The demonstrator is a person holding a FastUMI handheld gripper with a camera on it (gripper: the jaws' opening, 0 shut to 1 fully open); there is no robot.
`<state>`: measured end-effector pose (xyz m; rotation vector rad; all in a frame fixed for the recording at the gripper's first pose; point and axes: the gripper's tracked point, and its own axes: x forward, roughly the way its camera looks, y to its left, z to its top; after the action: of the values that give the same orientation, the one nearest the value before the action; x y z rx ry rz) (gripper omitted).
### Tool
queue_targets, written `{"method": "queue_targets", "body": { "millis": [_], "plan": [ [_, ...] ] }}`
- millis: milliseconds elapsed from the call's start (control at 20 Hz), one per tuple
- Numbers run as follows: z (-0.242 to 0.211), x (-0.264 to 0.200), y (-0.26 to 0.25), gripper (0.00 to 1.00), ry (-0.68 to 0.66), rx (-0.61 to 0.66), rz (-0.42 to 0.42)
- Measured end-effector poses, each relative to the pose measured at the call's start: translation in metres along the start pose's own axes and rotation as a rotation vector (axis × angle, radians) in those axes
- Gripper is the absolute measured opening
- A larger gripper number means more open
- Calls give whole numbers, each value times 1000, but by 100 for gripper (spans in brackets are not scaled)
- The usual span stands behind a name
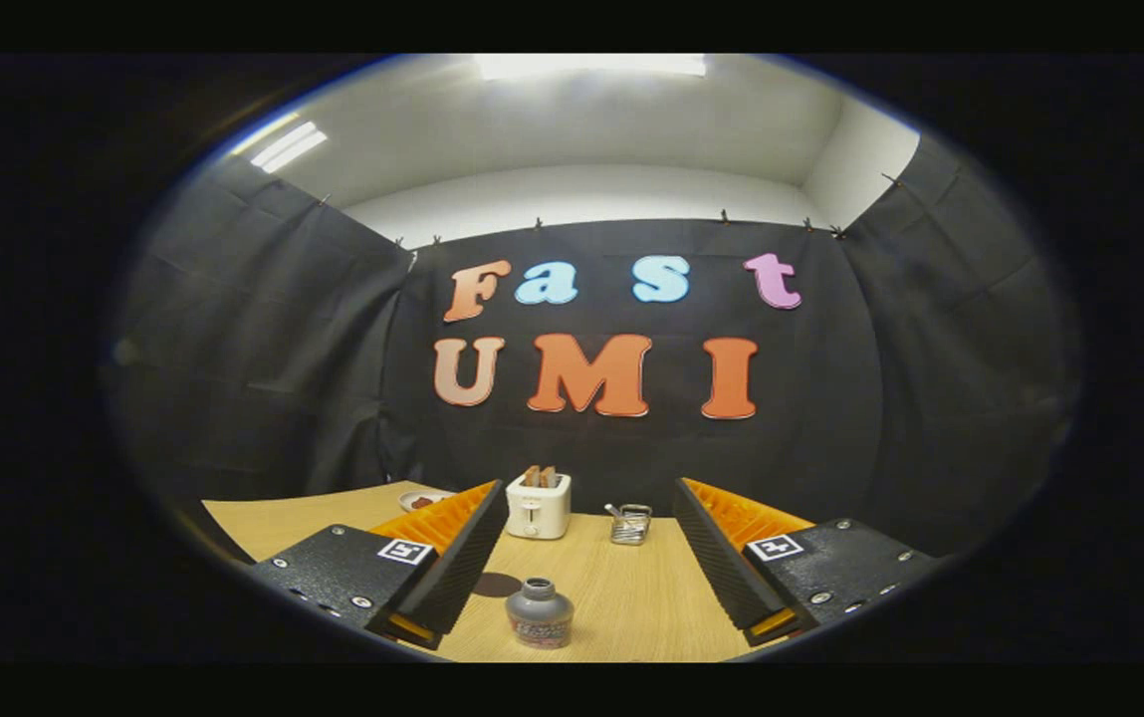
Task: Take the bottle from table, then pour the juice into the cup, finally place the bottle on the coaster
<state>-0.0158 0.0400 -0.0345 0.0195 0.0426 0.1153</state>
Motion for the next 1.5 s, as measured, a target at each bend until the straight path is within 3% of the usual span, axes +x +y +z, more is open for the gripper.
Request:
{"method": "queue_targets", "body": {
  "millis": [700,950,1500],
  "plan": [
    [-113,-5,31,99,175,38,103],
    [-160,0,36,99,266,46,93],
    [-216,6,45,98,362,73,89]
  ]
}}
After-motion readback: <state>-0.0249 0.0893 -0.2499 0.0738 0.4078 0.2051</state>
